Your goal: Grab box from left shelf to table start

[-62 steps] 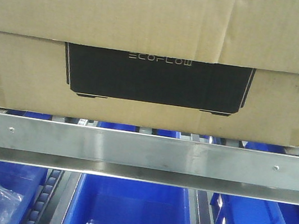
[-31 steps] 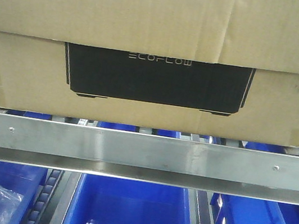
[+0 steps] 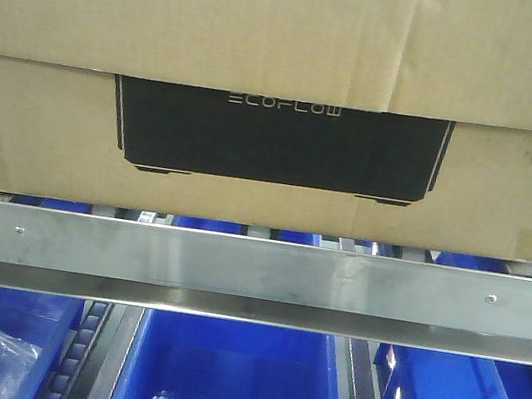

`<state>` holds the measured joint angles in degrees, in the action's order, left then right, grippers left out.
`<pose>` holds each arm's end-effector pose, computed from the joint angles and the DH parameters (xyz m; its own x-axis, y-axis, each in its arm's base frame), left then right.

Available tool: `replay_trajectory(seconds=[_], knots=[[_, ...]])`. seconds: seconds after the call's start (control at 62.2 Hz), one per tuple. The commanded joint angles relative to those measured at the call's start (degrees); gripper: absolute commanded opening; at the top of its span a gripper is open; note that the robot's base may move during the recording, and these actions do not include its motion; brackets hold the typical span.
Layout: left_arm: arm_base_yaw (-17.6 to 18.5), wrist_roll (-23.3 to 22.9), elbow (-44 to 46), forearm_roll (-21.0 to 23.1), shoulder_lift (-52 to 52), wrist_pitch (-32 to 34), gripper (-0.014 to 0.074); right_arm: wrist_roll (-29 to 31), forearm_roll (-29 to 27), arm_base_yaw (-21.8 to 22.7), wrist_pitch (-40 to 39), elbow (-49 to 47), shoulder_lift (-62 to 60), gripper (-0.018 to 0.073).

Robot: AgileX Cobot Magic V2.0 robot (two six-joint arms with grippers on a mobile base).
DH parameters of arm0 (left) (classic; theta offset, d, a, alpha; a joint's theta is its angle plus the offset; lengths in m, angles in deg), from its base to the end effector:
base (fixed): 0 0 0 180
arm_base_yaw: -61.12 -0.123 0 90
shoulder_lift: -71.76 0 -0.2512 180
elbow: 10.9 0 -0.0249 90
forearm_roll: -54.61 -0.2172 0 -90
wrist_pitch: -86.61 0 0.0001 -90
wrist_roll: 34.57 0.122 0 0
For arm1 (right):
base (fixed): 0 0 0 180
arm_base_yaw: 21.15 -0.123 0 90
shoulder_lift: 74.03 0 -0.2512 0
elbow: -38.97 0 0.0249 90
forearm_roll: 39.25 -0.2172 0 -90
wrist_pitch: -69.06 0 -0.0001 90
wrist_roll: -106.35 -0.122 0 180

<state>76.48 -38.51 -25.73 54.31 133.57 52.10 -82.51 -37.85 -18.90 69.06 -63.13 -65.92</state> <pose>0.1936 -0.0528 0.3747 -0.3641 0.0332 -0.9308 0.2393 0.9692 -0.0590 0.0879 -0.0035 0.2068 0.0740 0.1270 -0.9891 0.0299 0.9911 0.1295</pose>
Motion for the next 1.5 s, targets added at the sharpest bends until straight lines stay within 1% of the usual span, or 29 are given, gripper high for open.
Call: replay_trajectory(seconds=[0.0,0.016,0.064,0.209,0.386,0.531,0.595,0.675,0.724,0.884,1.029,1.158,1.335,1.479], knots=[[0.42,-1.14,4.97,-0.03,3.01,3.07,0.0218,0.31,-0.03,0.28,-5.13,-1.02,-0.57,0.0052],[0.42,-1.14,5.83,-0.09,3.57,2.80,0.0250,0.31,-0.03,0.28,-5.13,-1.02,-0.57,0.0052],[0.42,-1.24,7.74,0.31,5.78,2.56,0.0287,0.31,-0.03,0.28,-5.13,-1.02,-0.57,0.0052],[0.42,-1.24,14.26,0.31,11.99,0.17,0.0268,0.31,-0.03,0.28,-5.13,-1.02,-0.57,0.0052],[0.32,-1.24,24.07,0.31,20.51,-8.57,0.0266,0.31,-0.03,0.28,-5.13,-1.02,-0.57,0.0052],[0.22,-1.24,30.23,0.31,26.63,-12.11,0.0265,0.31,-0.03,0.28,-5.13,-1.02,-0.57,0.0052],[-0.60,-1.24,32.79,1.92,28.86,-13.58,0.0265,0.31,-0.03,0.28,-5.13,-1.02,-0.57,0.0052],[-2.04,-1.24,35.54,5.08,31.60,-15.67,0.0265,0.31,-0.03,0.28,-5.13,-1.02,-0.57,0.0052],[-2.84,-1.24,36.88,5.83,32.98,-16.46,0.0265,0.31,-0.03,0.28,-5.13,-1.02,-0.57,0.0052],[-4.43,-1.24,38.28,5.53,36.22,-16.85,0.0265,0.31,-0.03,0.28,-5.13,-1.02,-0.57,0.0052],[-4.41,-1.24,38.28,5.53,37.29,-17.91,0.0265,0.31,-0.03,0.28,-5.13,-1.02,-0.57,0.0052],[-4.41,-1.24,38.28,3.85,37.43,-18.20,0.0265,0.31,-0.03,0.28,-5.13,-1.02,-0.57,0.0052],[-4.41,-1.24,38.28,2.85,37.43,-21.90,0.0265,0.31,-0.03,0.28,-5.13,-1.02,-0.57,0.0052],[-4.41,-1.24,38.28,2.73,37.43,-22.98,0.0265,0.31,-0.03,0.28,-5.13,-1.02,-0.57,0.0052]])
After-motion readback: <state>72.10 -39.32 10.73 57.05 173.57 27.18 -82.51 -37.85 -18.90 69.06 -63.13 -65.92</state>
